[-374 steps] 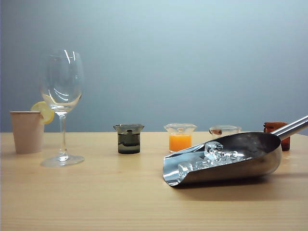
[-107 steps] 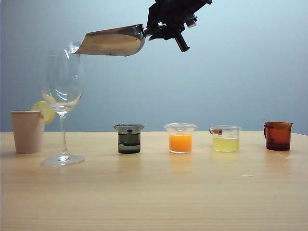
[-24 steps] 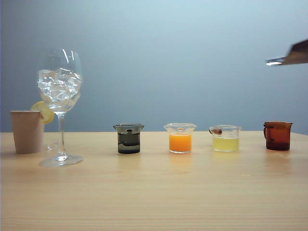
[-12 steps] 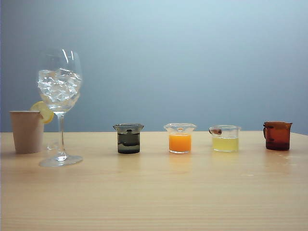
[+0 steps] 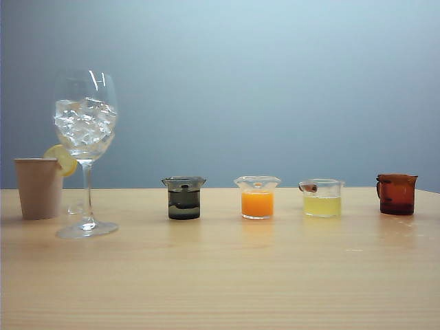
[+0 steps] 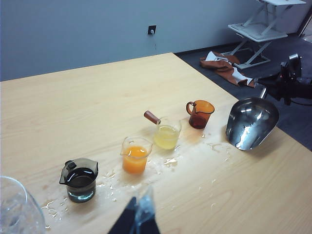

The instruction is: Pick up the ice scoop on the desk filled with ice cubes, pour the ice into the goblet, and finally put the scoop back on the table.

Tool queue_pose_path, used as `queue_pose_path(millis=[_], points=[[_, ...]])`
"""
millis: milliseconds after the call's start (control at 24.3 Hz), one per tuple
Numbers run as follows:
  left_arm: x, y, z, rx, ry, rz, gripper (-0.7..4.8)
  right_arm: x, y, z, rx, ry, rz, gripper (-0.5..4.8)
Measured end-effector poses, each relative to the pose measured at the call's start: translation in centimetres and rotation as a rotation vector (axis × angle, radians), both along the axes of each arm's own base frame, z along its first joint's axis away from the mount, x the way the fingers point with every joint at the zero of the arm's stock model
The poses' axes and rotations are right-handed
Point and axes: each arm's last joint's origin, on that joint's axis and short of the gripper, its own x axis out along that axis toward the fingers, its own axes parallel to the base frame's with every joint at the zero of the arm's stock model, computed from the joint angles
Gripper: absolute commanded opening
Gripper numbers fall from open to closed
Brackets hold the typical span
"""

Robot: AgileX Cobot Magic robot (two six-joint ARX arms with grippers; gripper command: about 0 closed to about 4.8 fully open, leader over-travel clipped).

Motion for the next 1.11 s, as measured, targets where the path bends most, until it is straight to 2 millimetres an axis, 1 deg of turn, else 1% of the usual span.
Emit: queue_pose_path(millis=[124, 371, 412, 453, 494, 577, 618, 659, 700, 782, 824, 1112], points=[[0.1, -0.1, -0.1, 0.002, 0.003, 0.0, -0.03, 0.4, 0.1, -0.4, -0.001, -0.015, 0.01, -0.08], [0.1, -0.1, -0.1, 0.003, 0.004, 0.0, -0.03, 1.0, 0.7, -0.1, -0.023, -0.042, 0.032, -0.07], [0.1, -0.1, -0.1, 0.003, 0.004, 0.0, -0.03, 1.1, 0.9, 0.0, -0.027, -0.046, 0.035, 0.05], [0.1, -0.1, -0.1, 0.003, 0.004, 0.0, -0.03, 1.1, 0.9, 0.0, -0.033, -0.049, 0.033, 0.33], [0.1, -0.1, -0.1, 0.003, 0.004, 0.0, -0.03, 1.2, 1.0, 0.1, -0.035, -0.049, 0.031, 0.71], [0.1, -0.1, -0.1, 0.003, 0.004, 0.0, -0.03, 1.3, 1.0, 0.1, -0.037, -0.048, 0.032, 1.86], [0.1, -0.1, -0.1, 0.003, 0.004, 0.0, -0.03, 1.3, 1.0, 0.0, -0.055, -0.048, 0.029, 2.36], [0.1, -0.1, -0.1, 0.003, 0.004, 0.0, -0.03, 1.3, 1.0, 0.0, -0.06, -0.046, 0.026, 3.03], [0.1, -0.1, -0.1, 0.003, 0.005, 0.0, -0.03, 1.2, 1.0, -0.1, -0.062, -0.045, 0.024, 3.5], [0.1, -0.1, -0.1, 0.004, 0.005, 0.0, -0.03, 1.3, 1.0, -0.2, -0.062, -0.04, 0.02, 4.21], [0.1, -0.1, -0.1, 0.004, 0.006, 0.0, -0.03, 1.3, 1.0, -0.2, -0.062, -0.039, 0.02, 4.32], [0.1, -0.1, -0.2, 0.008, 0.011, 0.0, -0.03, 1.0, 0.7, -0.3, -0.058, -0.025, 0.008, 4.32]])
